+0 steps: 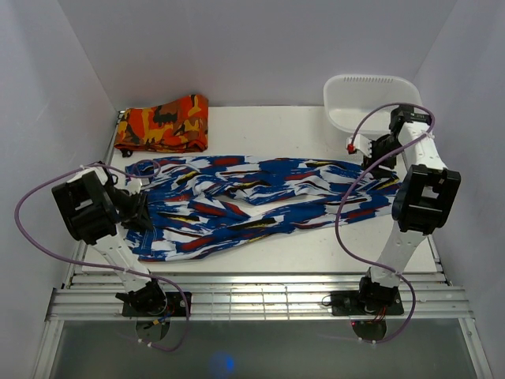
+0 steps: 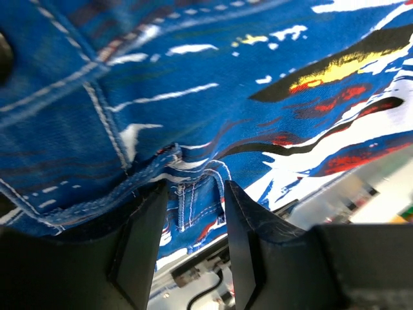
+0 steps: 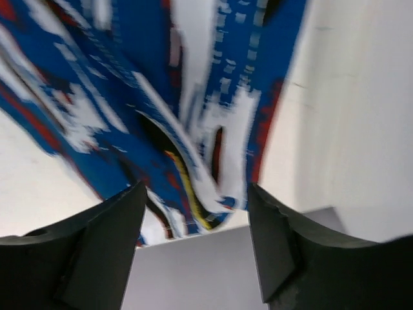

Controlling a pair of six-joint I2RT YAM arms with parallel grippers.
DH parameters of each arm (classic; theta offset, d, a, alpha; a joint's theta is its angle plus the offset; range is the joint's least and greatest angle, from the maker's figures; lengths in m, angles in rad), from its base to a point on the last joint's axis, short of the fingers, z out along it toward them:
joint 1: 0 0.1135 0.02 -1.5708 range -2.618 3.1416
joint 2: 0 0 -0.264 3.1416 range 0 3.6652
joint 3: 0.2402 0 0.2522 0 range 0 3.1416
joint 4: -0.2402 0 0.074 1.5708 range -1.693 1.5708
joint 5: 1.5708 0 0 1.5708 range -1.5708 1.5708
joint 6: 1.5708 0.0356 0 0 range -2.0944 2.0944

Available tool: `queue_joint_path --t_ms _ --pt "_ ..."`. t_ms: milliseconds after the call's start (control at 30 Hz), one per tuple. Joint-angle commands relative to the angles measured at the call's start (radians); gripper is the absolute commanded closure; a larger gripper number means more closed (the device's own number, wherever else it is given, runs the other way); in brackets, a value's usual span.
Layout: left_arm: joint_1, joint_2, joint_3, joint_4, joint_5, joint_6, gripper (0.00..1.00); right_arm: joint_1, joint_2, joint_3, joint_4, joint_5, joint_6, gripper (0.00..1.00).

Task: Fold and stack the trousers
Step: Flatten the trousers out

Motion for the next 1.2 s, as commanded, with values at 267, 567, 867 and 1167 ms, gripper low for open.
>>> queue_joint_path --t_ms 267,567,867,1167 --pt "0.064 0.163 0.119 0.221 -0.236 0.094 0.47 -0.019 0.068 0.064 -0.026 0.123 -0.155 0.31" --pt "0.083 0.186 0.169 0.206 -0.229 0.101 0.47 -0.029 0.136 0.047 0.085 0.15 -0.181 0.2" --pt "0.098 0.189 0.174 0.201 -0.238 0.117 0.48 -0.029 0.16 -0.028 0.128 0.164 -0.155 0.53" --pt "0.117 0.198 0.198 0.209 -0.236 0.114 0.57 -0.105 -0.001 -0.088 0.057 0.183 -0.187 0.92"
